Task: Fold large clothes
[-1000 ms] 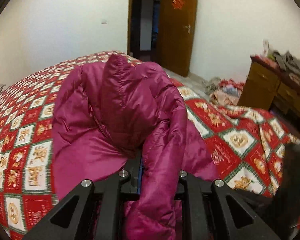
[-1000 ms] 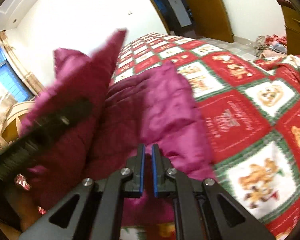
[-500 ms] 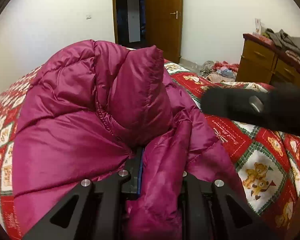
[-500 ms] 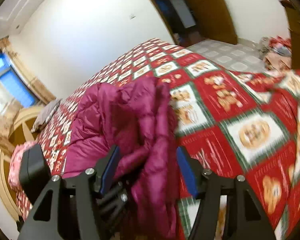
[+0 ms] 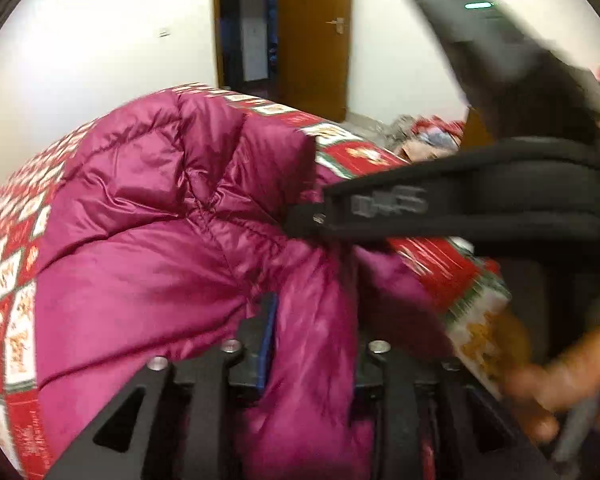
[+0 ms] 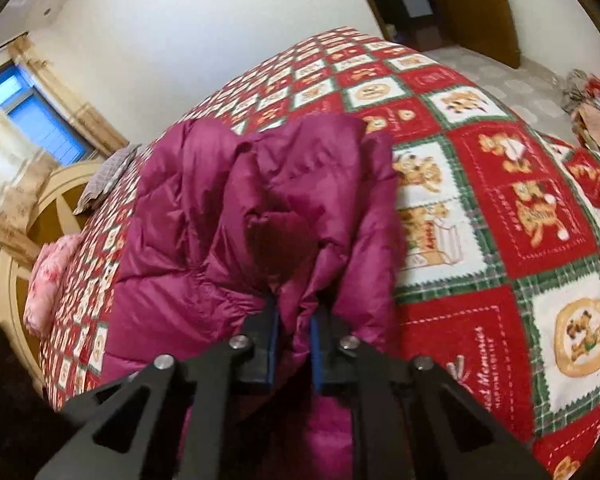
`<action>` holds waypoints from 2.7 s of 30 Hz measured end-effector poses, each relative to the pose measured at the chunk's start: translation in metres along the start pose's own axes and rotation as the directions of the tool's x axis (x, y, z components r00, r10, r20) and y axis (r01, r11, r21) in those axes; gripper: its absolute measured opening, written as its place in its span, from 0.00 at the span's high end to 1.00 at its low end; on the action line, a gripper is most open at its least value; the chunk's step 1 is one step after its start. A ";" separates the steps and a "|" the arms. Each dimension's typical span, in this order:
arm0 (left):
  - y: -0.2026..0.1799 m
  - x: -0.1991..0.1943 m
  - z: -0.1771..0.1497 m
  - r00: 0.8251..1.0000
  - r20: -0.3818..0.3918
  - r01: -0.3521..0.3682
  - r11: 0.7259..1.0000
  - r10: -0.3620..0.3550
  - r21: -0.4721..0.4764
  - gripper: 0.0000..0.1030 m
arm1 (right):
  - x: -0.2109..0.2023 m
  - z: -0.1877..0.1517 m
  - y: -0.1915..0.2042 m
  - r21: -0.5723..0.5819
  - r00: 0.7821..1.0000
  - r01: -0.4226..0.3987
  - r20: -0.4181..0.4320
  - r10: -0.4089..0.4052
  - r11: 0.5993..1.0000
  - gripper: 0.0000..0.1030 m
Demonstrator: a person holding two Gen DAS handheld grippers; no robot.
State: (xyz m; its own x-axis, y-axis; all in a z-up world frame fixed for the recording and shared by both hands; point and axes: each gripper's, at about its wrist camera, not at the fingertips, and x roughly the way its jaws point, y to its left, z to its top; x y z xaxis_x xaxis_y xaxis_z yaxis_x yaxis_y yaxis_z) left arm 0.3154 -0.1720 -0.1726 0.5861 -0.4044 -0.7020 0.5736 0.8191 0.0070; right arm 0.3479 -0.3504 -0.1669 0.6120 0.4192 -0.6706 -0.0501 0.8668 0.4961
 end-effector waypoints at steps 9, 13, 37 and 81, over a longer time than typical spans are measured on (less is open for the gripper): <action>0.022 -0.099 -0.039 0.994 0.078 0.065 0.993 -0.072 0.099 0.34 | -0.007 0.006 -0.005 -0.063 0.998 0.062 0.020 -0.061 0.996 0.89; 0.075 -0.121 -0.023 0.986 0.164 0.004 1.000 -0.003 -0.008 0.32 | -0.011 0.005 -0.013 -0.082 0.997 0.074 0.023 -0.073 0.994 0.89; 0.150 0.046 0.024 0.923 -0.046 -0.384 0.902 0.383 -0.196 0.30 | -0.014 0.008 -0.038 -0.071 0.980 0.196 -0.030 -0.199 0.978 0.67; 0.207 0.112 0.080 0.874 -0.150 -0.483 0.862 0.462 -0.155 0.06 | 0.055 0.045 -0.024 0.069 0.953 0.278 0.101 -0.284 0.958 0.68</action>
State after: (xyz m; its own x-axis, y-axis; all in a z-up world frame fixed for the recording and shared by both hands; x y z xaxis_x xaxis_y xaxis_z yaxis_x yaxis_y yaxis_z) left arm 0.5459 -0.0803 -0.1929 0.6916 0.0864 -0.7171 0.1227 0.9643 0.2345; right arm 0.4183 -0.3601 -0.1913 0.6773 0.1262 -0.7248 0.1765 0.9286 0.3265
